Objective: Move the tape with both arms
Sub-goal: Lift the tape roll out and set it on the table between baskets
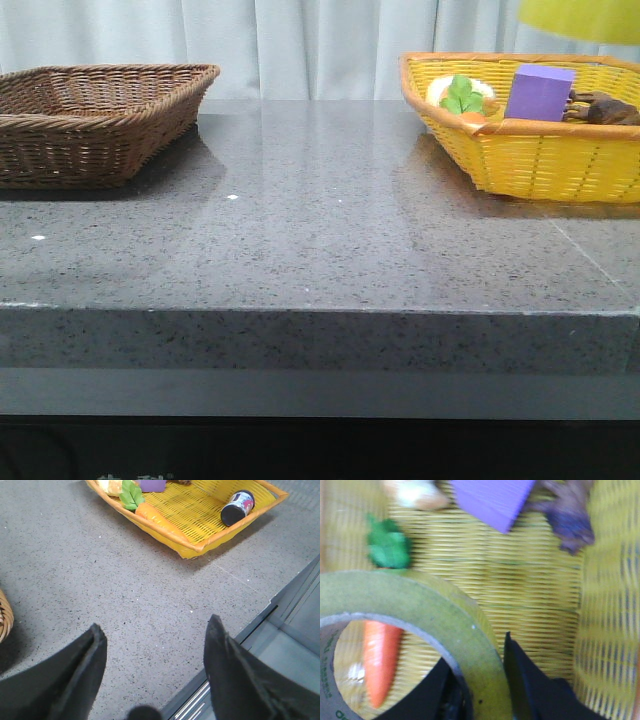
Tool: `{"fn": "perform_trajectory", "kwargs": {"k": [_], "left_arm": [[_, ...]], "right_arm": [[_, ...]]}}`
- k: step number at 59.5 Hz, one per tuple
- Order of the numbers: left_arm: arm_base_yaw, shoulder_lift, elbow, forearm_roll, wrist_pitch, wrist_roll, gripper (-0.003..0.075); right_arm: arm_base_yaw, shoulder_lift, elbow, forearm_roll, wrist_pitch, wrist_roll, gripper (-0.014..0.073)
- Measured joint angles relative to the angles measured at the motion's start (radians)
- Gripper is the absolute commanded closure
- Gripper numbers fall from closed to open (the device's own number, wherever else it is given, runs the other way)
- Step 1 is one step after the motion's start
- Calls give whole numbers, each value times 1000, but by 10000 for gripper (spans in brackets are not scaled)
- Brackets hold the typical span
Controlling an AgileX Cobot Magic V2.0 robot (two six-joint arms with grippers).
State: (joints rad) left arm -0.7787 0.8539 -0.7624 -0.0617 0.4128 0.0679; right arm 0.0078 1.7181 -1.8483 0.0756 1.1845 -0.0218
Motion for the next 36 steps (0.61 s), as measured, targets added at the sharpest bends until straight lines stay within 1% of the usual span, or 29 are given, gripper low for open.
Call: {"fn": "perform_trajectory", "kwargs": {"k": [11, 21, 30, 36], "left_arm": [[0, 0, 0, 0, 0, 0, 301], [0, 0, 0, 0, 0, 0, 301], [0, 0, 0, 0, 0, 0, 301], [0, 0, 0, 0, 0, 0, 301]], "right_arm": [[148, -40, 0, 0, 2, -34, 484], [333, -18, 0, 0, -15, -55, 484], [443, 24, 0, 2, -64, -57, 484], [491, 59, 0, 2, -92, -59, 484]]}}
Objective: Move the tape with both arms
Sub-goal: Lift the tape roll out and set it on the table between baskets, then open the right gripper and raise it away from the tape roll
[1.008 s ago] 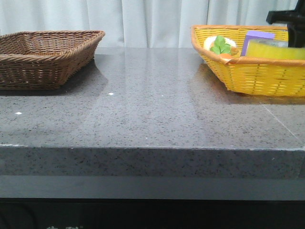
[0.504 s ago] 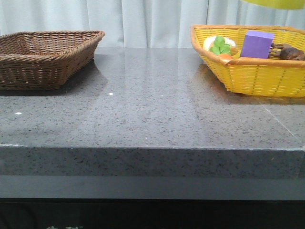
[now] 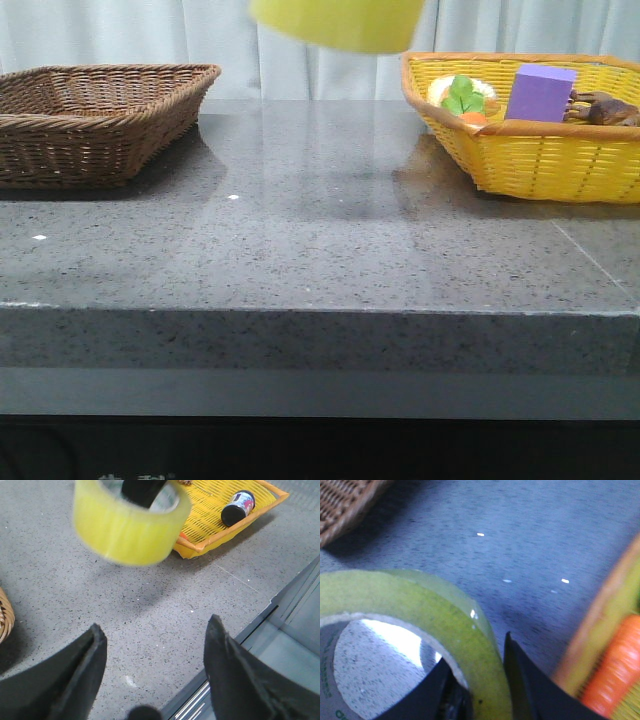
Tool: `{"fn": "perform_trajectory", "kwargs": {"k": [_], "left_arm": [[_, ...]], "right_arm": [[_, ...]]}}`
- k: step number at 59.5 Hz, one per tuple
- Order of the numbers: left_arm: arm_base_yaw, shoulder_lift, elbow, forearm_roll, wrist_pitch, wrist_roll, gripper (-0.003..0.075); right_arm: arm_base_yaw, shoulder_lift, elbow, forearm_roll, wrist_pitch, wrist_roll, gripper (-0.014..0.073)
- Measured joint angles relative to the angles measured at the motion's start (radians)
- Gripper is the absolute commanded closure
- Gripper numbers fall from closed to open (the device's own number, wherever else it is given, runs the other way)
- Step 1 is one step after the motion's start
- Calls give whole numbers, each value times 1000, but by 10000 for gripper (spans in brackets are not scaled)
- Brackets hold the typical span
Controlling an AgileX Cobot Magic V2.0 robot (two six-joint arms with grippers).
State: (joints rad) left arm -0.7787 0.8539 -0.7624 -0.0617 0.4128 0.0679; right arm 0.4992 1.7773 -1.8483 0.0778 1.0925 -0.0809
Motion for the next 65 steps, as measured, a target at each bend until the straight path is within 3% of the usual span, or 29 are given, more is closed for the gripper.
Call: {"fn": "perform_trajectory", "kwargs": {"k": [36, 41, 51, 65], "left_arm": [[0, 0, 0, 0, 0, 0, 301], [0, 0, 0, 0, 0, 0, 301], [0, 0, 0, 0, 0, 0, 301], [0, 0, 0, 0, 0, 0, 301]], "right_arm": [[30, 226, 0, -67, -121, -6, 471], [30, 236, 0, -92, -123, -7, 410], [30, 242, 0, -97, -137, -7, 172], [30, 206, 0, -95, -135, -7, 146]]}}
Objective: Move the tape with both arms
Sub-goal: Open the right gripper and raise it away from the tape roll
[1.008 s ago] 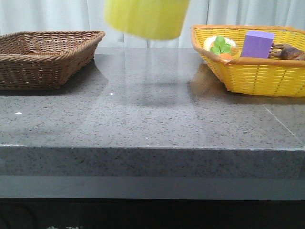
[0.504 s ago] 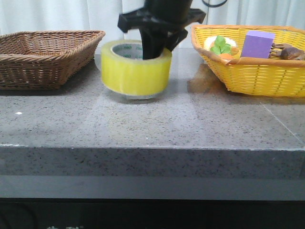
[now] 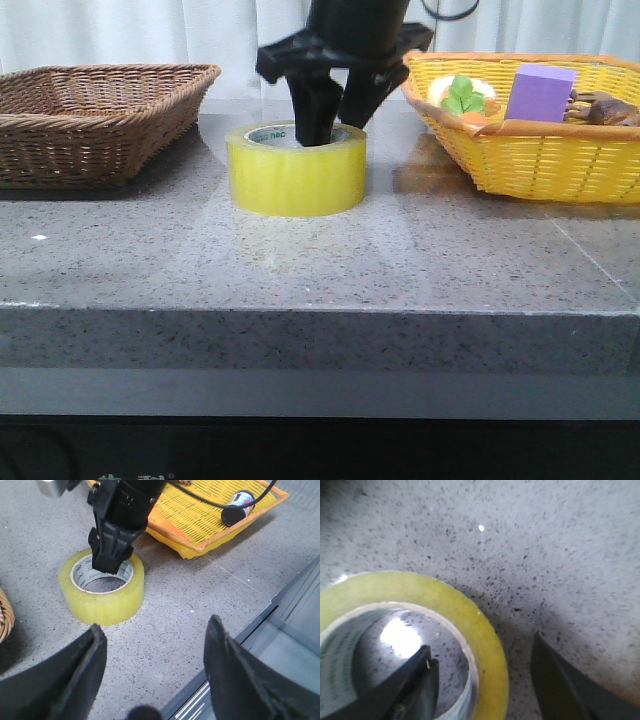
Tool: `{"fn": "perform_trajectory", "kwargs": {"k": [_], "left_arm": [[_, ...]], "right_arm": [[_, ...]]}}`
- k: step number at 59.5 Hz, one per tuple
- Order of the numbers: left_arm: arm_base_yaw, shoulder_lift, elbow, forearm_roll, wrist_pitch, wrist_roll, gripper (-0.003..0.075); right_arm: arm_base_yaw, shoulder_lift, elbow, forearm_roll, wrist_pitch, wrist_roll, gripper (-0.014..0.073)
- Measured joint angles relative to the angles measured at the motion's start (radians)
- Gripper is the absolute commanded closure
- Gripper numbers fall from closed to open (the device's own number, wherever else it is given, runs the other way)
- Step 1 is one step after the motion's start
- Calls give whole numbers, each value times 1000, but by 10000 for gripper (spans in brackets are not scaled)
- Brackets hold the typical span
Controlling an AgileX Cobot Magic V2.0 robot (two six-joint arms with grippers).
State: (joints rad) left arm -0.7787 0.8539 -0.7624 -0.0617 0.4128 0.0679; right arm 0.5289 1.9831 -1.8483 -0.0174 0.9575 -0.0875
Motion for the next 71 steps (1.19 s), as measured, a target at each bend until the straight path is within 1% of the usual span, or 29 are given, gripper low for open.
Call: {"fn": "perform_trajectory", "kwargs": {"k": [11, 17, 27, 39, 50, 60, 71], "left_arm": [[0, 0, 0, 0, 0, 0, 301], [0, 0, 0, 0, 0, 0, 301], [0, 0, 0, 0, 0, 0, 301], [0, 0, 0, 0, 0, 0, 301], [0, 0, 0, 0, 0, 0, 301], [0, 0, 0, 0, 0, 0, 301], [0, 0, 0, 0, 0, 0, 301]], "right_arm": [[-7, -128, 4, 43, 9, 0, 146], [-35, -226, 51, 89, 3, 0, 146], [-85, -417, 234, 141, -52, 0, 146], [-90, -689, 513, 177, -164, 0, 146], [-90, -933, 722, 182, -247, -2, 146], [-90, -1140, 872, 182, -270, -2, 146], [-90, -1305, 995, 182, -272, -2, 146]]}}
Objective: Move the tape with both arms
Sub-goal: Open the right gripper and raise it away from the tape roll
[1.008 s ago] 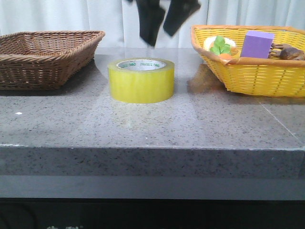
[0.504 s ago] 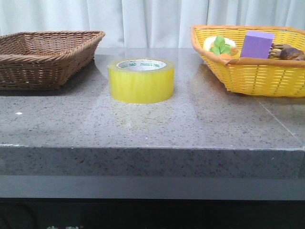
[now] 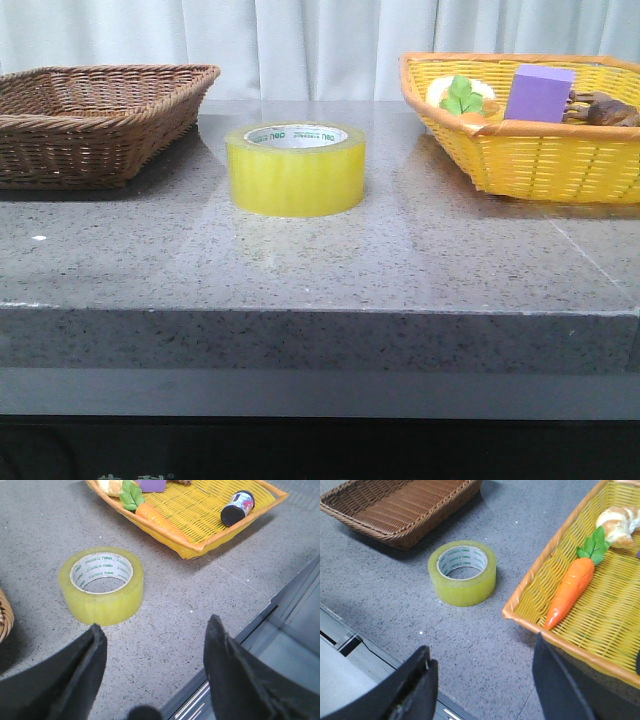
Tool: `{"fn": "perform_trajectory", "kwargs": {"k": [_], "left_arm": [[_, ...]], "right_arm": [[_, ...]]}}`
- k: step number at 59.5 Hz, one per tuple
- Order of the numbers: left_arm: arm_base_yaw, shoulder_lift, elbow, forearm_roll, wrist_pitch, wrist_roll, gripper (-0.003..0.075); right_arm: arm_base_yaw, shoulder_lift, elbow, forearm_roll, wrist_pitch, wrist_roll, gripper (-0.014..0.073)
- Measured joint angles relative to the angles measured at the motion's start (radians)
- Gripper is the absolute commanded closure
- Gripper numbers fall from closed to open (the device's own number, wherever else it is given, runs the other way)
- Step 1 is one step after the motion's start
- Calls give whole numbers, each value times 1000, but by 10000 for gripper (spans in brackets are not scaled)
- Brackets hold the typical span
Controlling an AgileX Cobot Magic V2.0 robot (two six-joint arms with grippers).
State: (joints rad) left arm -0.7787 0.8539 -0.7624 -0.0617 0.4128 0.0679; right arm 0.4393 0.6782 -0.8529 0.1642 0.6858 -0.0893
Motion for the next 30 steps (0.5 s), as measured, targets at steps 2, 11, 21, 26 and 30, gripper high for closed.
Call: {"fn": "perform_trajectory", "kwargs": {"k": [2, 11, 21, 26, 30], "left_arm": [[0, 0, 0, 0, 0, 0, 301], [0, 0, 0, 0, 0, 0, 300], [0, 21, -46, 4, 53, 0, 239], [0, 52, -99, 11, 100, 0, 202], [0, 90, -154, 26, 136, 0, 199]], "right_arm": [[0, -29, 18, 0, 0, 0, 146], [0, -83, 45, 0, 0, 0, 146], [0, -86, 46, 0, 0, 0, 146], [0, -86, 46, 0, 0, 0, 146], [0, -86, 46, 0, 0, 0, 146]]}}
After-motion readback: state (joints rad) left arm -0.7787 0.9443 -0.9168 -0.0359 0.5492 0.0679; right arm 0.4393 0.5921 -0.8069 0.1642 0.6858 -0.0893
